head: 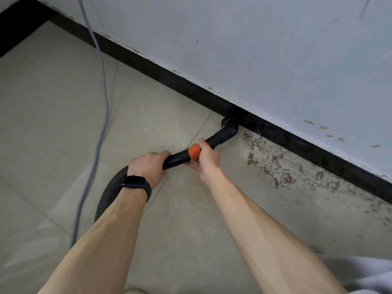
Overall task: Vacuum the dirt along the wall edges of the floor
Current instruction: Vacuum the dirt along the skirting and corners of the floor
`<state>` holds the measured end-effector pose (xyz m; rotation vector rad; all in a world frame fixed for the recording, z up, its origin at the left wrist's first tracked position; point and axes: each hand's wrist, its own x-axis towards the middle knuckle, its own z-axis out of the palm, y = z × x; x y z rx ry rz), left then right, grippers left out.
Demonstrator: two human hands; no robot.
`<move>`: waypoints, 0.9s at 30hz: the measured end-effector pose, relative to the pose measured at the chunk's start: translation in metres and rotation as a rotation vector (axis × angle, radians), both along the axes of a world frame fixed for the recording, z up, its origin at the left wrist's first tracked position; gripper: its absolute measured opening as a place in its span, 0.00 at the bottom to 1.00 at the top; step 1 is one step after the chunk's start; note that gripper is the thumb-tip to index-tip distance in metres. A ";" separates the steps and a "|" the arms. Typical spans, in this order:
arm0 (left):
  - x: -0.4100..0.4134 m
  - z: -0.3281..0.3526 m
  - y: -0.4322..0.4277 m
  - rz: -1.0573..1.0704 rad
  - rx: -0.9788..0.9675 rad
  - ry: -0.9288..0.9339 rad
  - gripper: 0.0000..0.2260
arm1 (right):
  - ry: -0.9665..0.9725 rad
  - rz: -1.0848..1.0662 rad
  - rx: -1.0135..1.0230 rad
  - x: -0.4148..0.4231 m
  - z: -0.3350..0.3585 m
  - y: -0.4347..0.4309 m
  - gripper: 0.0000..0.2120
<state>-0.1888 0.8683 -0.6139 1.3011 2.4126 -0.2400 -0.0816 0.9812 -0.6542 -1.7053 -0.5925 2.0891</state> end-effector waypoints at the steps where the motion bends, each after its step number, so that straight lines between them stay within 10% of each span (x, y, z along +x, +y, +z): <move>1: 0.000 -0.002 0.003 -0.002 0.004 0.006 0.15 | 0.003 -0.005 -0.002 -0.001 0.000 0.004 0.17; 27: -0.041 -0.038 0.015 0.102 0.127 -0.101 0.32 | -0.151 -0.036 0.027 -0.055 -0.005 0.017 0.17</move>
